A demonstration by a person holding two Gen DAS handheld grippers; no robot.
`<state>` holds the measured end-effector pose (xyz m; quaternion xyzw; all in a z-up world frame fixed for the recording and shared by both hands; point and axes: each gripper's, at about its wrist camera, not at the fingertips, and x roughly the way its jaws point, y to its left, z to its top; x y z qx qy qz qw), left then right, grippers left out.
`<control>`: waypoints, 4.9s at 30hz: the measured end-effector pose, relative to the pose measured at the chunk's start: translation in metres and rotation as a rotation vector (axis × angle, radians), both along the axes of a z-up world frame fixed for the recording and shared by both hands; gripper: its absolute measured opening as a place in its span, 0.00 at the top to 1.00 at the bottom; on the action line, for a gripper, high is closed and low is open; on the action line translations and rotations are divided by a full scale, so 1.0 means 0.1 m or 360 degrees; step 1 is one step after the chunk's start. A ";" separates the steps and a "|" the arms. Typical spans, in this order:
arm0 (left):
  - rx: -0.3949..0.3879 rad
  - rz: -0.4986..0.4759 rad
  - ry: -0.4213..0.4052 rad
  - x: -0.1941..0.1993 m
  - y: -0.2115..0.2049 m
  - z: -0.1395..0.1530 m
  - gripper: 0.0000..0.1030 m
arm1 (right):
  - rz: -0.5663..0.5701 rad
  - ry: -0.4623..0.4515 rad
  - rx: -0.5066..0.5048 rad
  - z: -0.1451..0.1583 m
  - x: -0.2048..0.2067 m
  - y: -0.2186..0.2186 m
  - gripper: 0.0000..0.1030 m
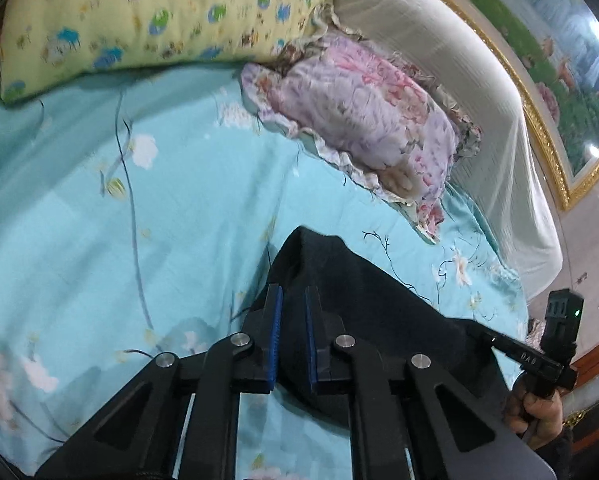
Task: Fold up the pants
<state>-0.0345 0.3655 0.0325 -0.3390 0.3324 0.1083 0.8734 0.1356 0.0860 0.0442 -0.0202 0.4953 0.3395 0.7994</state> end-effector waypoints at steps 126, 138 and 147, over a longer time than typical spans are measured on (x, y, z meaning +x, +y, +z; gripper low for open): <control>0.0819 -0.2183 0.0287 2.13 -5.74 -0.20 0.26 | -0.1828 -0.0064 0.0416 -0.34 -1.98 -3.66 0.87; 0.0777 -0.2391 0.0395 2.28 -6.14 -0.40 0.26 | -0.1851 0.0003 0.0494 -0.39 -2.06 -3.83 0.83; 0.0712 -0.2435 0.0429 2.35 -6.20 -0.43 0.27 | -0.1867 0.0042 0.0538 -0.40 -2.13 -3.84 0.75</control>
